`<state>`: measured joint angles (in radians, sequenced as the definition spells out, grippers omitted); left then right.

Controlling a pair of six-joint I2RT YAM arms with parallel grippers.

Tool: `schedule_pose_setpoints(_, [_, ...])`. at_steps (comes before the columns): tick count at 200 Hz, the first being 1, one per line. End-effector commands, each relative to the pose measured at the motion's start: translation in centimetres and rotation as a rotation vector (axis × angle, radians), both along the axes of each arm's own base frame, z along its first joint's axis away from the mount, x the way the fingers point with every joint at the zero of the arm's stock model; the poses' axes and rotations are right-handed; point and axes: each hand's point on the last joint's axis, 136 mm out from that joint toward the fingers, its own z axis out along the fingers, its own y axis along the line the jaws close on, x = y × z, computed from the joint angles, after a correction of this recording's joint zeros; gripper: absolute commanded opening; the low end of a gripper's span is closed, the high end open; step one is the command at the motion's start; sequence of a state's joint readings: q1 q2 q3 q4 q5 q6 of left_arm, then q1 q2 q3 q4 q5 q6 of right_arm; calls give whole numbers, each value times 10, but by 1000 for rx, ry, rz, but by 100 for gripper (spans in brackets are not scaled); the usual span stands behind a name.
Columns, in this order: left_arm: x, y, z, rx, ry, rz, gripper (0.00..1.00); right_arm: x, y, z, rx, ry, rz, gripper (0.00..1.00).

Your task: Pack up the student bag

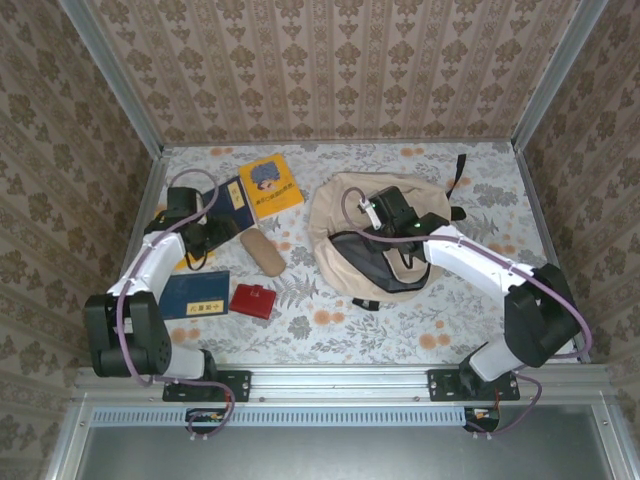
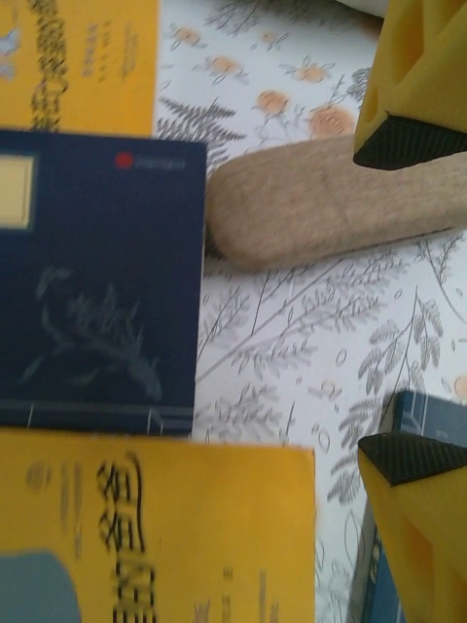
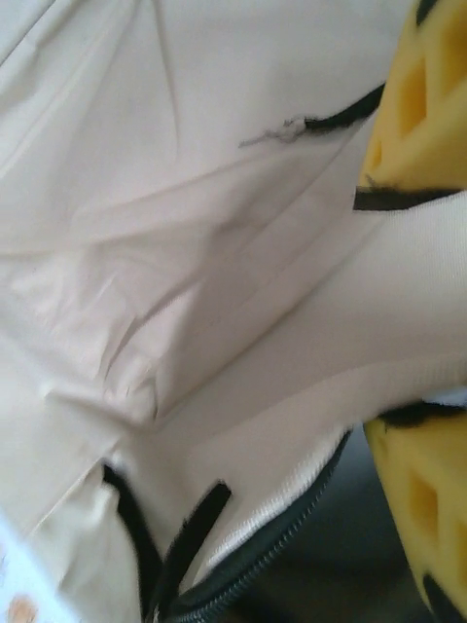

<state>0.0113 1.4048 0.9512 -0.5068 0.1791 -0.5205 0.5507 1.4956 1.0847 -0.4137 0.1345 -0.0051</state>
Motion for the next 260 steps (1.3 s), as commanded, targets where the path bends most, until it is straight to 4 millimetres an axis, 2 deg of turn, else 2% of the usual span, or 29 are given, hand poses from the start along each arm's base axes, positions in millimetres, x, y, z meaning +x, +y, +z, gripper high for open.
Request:
schedule_pose_setpoints(1, [8,34,0,45,31,63,77,-14,27,23,214,72,7,70])
schedule_pose_setpoints(20, [16,69,-6,47,50,150,84,-10,31,32,295,90,-66,78])
schedule_pose_setpoints(36, [26,85,-13,5,59,189,87,-6,39,38,356,113,-91,80])
schedule_pose_setpoints(41, [30,88,-14,-6,58,191,94,-6,42,38,372,127,-99,81])
schedule_pose_setpoints(48, [35,92,-19,-8,70,197,98,-4,45,41,399,147,-113,81])
schedule_pose_setpoints(66, [46,99,-31,-8,107,187,96,-1,56,47,482,190,-128,81])
schedule_pose_setpoints(92, [60,98,-50,-38,140,171,92,4,66,49,553,209,-147,82])
schedule_pose_setpoints(119, [70,85,-65,-71,174,135,85,9,69,43,570,229,-179,82])
schedule_pose_setpoints(146, [65,62,-79,-86,213,104,77,11,67,35,569,248,-218,81])
schedule_pose_setpoints(171, [52,27,-94,-134,260,66,72,12,64,29,562,255,-253,81])
schedule_pose_setpoints(207, [23,-18,-107,-136,334,-4,72,12,62,29,561,256,-274,81])
schedule_pose_setpoints(260, [-15,-56,-104,-61,367,-101,71,10,59,27,552,261,-302,81])
